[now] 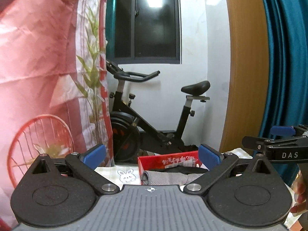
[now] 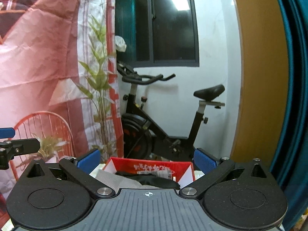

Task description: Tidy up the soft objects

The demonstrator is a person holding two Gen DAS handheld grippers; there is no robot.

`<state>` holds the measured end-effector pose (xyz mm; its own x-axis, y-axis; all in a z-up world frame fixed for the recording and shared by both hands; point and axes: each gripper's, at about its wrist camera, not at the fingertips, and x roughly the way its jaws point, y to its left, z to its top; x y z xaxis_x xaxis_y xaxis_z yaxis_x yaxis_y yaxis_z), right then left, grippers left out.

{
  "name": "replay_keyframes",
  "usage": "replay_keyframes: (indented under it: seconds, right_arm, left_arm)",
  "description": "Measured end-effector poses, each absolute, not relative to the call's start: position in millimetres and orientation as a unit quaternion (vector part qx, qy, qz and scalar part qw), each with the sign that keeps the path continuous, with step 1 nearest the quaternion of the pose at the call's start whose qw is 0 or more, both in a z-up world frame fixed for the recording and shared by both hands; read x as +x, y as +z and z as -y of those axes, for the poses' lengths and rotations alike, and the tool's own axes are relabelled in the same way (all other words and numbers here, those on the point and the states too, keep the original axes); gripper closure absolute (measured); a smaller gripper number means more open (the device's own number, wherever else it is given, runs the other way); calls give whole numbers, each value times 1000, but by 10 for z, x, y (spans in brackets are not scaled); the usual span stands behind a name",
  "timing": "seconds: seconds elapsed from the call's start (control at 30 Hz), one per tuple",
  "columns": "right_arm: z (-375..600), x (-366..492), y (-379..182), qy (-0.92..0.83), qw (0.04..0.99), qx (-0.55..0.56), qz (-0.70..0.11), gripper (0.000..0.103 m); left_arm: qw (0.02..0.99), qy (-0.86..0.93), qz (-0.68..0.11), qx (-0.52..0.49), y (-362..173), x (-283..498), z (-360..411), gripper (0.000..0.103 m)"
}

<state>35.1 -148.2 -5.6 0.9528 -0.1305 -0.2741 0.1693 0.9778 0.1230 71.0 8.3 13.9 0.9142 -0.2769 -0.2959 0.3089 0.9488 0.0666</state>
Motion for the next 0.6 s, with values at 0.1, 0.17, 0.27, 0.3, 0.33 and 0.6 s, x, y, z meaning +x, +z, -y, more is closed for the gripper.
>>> replay_keyframes:
  seconds: [0.1,0.17,0.27,0.3,0.33,0.6]
  right_arm:
    - [1456,232,57,-75,987,77,-123,0]
    - [1451,161,117,-77,987,82,-116,0]
    - [1445,97,171,-79,987,82,-112,0]
    - [1442,85,180,-80,987,80,-111,0]
    - [1434,75,189,-80,987,79,-111,0]
    - [1428,39,206,-77,988,79,-111,0]
  left_arm:
    - [980,-140,-132,53,258,610,-134,0]
    - [982,-131,-127,49,308,564,-157,0]
    - [983,-123,-127,45,335,515,-171,0]
    - [983,-121,-127,44,340,505,-171,0]
    - [984,-120,-128,43,342,494,-176,0]
    - [984,-117,-124,46,360,468,-170,0]
